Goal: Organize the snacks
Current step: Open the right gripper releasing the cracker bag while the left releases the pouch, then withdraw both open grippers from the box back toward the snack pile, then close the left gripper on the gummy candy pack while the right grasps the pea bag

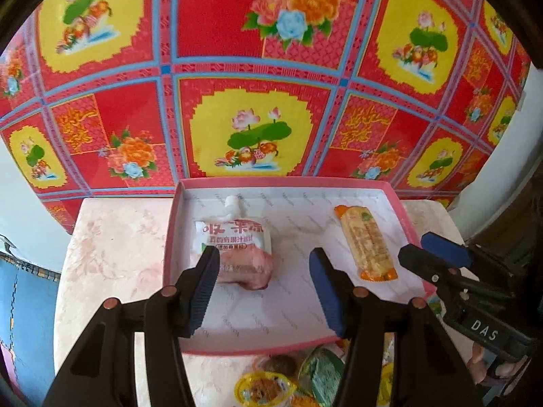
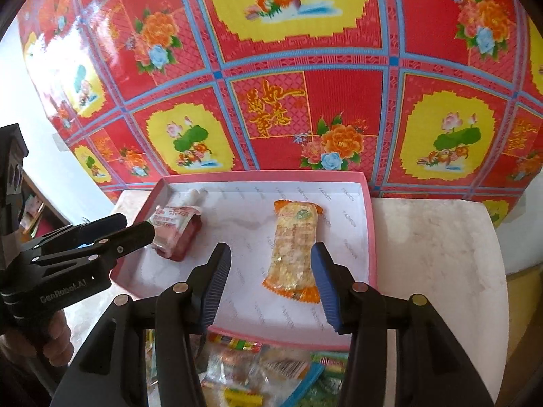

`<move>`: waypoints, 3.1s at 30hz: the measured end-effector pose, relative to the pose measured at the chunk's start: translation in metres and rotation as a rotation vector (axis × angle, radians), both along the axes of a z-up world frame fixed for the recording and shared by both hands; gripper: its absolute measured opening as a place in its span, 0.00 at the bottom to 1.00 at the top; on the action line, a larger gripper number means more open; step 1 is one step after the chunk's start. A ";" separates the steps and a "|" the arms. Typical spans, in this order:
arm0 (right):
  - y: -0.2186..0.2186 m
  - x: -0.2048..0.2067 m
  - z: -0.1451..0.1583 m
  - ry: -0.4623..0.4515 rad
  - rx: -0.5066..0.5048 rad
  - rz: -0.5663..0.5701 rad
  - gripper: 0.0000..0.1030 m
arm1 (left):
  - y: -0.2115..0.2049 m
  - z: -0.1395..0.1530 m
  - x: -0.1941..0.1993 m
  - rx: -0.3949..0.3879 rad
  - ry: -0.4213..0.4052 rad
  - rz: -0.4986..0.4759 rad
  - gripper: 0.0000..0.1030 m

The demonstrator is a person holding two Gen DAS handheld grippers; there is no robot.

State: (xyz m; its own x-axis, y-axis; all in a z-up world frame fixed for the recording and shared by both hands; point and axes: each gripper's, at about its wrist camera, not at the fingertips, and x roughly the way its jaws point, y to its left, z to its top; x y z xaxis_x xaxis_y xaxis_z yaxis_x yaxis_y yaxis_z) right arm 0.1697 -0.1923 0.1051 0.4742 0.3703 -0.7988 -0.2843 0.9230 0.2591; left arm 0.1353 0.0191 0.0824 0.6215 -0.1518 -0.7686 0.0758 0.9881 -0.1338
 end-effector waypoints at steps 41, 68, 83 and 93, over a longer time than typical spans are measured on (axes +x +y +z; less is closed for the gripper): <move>-0.035 -0.112 0.006 0.044 -0.003 -0.021 0.49 | -0.004 -0.012 -0.108 -0.030 0.065 -0.009 0.57; -0.058 -0.118 -0.029 0.123 0.006 -0.063 0.49 | -0.023 -0.057 -0.111 0.001 0.152 -0.040 0.57; -0.061 -0.106 -0.034 0.116 -0.004 -0.083 0.49 | -0.030 -0.073 -0.111 0.031 0.164 -0.047 0.57; -0.056 -0.086 -0.041 0.117 -0.032 -0.103 0.49 | -0.026 -0.069 -0.116 0.014 0.150 -0.069 0.42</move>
